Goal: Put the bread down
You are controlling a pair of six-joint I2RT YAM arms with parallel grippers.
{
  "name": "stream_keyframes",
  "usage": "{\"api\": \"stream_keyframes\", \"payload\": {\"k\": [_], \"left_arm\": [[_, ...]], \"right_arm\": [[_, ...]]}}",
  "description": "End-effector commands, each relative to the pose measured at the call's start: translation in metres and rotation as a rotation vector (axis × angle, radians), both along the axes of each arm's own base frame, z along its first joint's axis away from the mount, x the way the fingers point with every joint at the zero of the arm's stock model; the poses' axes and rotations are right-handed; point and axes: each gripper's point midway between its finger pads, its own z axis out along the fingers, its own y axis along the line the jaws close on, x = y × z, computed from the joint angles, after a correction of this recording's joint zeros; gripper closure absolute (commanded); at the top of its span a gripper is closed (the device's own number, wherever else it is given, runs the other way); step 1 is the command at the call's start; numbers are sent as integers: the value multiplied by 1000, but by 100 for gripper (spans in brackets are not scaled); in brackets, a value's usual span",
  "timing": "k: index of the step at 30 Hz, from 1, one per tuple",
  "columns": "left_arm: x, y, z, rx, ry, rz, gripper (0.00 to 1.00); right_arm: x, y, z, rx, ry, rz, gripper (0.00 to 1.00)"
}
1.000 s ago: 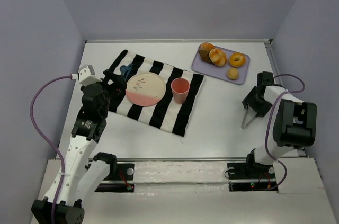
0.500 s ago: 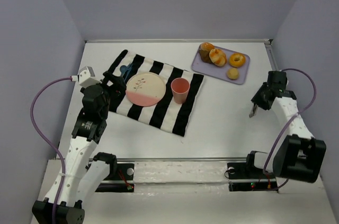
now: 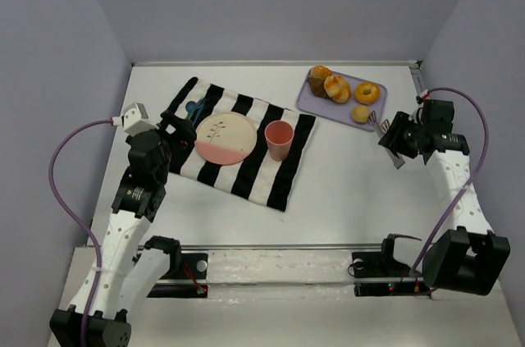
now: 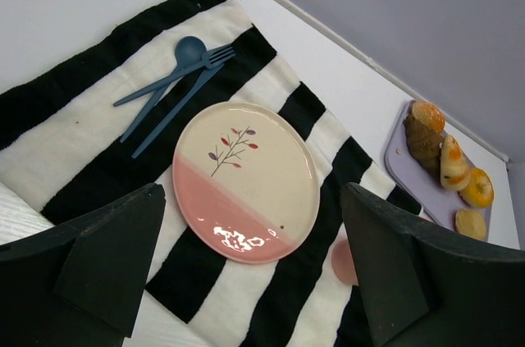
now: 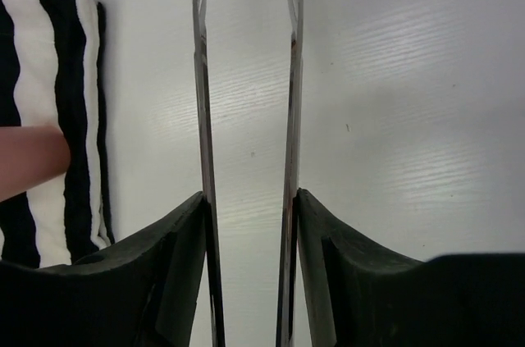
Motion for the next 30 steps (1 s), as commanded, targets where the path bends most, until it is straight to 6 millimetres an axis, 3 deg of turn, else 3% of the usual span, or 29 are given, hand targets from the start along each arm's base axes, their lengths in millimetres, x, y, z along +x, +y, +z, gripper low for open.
{"api": "stream_keyframes", "payload": {"k": [1, 11, 16, 19, 23, 30], "left_arm": [[4, 3, 9, -9, -43, 19, 1], [4, 5, 8, -8, -39, 30, 1], [4, 6, 9, -6, -41, 38, 1], [4, 7, 9, -5, -39, 44, 1], [4, 8, 9, -2, -36, 48, 1], [3, 10, 9, -1, -36, 57, 1]], "right_arm": [[19, 8, 32, -26, -87, 92, 46], [58, -6, 23, -111, -31, 88, 38], [77, 1, 6, -167, 23, 145, 37], [85, 5, 5, -195, 23, 163, 37], [99, 1, -4, -208, 50, 154, 37], [110, 6, -16, -217, 81, 168, 37]]}}
